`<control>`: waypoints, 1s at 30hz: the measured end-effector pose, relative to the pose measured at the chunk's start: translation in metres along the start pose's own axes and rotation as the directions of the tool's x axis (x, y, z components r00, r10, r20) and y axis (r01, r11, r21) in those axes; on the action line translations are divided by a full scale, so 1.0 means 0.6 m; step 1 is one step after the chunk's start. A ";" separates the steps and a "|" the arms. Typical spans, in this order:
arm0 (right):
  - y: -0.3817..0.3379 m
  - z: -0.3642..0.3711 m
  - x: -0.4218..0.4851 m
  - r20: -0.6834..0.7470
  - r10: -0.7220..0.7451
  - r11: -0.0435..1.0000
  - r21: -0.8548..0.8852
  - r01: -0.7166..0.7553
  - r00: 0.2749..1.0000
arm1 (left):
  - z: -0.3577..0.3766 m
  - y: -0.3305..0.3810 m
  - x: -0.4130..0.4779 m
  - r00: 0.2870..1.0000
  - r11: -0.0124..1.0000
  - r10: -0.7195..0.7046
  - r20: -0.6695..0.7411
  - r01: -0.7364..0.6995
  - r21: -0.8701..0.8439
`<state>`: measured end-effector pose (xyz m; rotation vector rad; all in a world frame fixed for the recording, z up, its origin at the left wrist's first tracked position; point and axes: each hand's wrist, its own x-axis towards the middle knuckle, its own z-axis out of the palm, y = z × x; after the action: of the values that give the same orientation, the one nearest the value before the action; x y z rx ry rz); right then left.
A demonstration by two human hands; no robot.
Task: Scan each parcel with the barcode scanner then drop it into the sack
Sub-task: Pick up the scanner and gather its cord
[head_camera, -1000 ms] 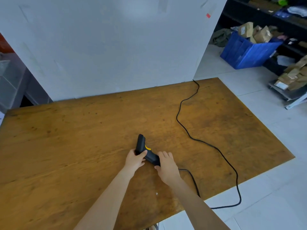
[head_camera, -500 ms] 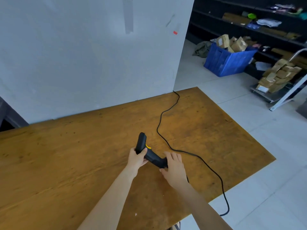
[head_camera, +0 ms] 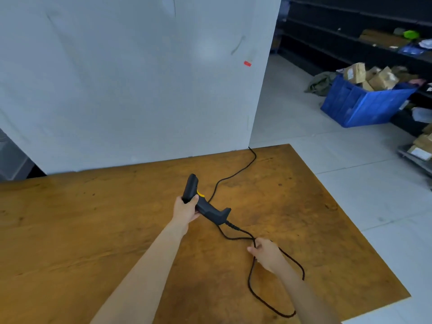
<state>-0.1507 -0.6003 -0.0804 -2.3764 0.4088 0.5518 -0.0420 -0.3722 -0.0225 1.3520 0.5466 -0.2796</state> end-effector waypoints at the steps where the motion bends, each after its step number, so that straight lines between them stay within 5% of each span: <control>1: 0.004 -0.011 0.010 -0.014 0.004 0.999 -0.038 -0.004 1.000 | 0.007 0.000 0.001 1.000 1.000 -0.003 -0.012 0.003 -0.002; 6: 0.016 -0.056 0.043 -0.123 0.041 0.998 -0.034 -0.046 0.991 | 0.035 -0.004 0.009 0.998 0.999 -0.031 -0.050 0.029 -0.034; 25: -0.058 -0.111 0.166 0.204 0.009 0.915 -0.396 0.074 0.979 | 0.015 -0.035 0.063 0.980 0.997 -0.064 -0.189 0.053 -0.060; 30: -0.056 -0.111 0.188 0.012 -0.037 0.946 -0.323 0.039 0.999 | 0.026 -0.042 0.084 0.975 0.994 -0.093 -0.201 0.079 -0.081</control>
<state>-0.0207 -0.6362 -0.0707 -2.6887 0.2862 0.6501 -0.0088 -0.3867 -0.0683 1.2957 0.7820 -0.1899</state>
